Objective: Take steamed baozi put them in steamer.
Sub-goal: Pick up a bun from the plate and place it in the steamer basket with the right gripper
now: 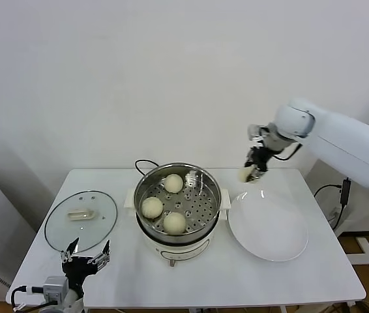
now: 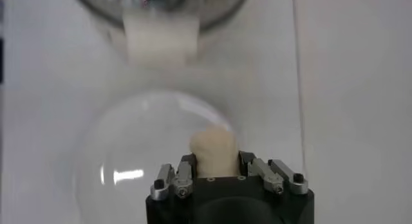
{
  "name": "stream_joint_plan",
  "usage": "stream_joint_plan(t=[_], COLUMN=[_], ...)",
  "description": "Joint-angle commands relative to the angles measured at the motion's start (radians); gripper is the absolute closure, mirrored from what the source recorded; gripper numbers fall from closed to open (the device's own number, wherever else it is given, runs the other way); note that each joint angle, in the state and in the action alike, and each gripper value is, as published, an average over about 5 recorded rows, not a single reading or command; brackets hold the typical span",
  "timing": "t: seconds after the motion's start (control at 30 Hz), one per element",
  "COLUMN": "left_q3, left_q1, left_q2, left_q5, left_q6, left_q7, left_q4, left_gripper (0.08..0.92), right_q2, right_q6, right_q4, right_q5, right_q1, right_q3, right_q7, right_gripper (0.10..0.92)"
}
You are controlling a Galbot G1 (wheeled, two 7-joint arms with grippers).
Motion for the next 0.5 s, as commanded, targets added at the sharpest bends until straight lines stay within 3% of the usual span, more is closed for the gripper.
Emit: stream_joint_plan(t=[0.03, 0.5], left_q3=[0.002, 0.004], left_q1=[-0.004, -0.022], left_q2=[0.004, 0.002], left_q5=[0.004, -0.007], left_q6=[-0.001, 0.002], left_q7=[-0.006, -0.004], left_q4=[-0.008, 0.008], left_gripper=[0.177, 0.177], right_q2=[0.253, 0.373], right_q6=[-0.130, -0.166], right_q4=[-0.009, -0.073], right_q5=[0.229, 0.160], right_q1=[0.154, -0.010], right_q3=[-0.184, -0.167], right_q7=[0.043, 0.094], right_gripper=[0.618, 0.618])
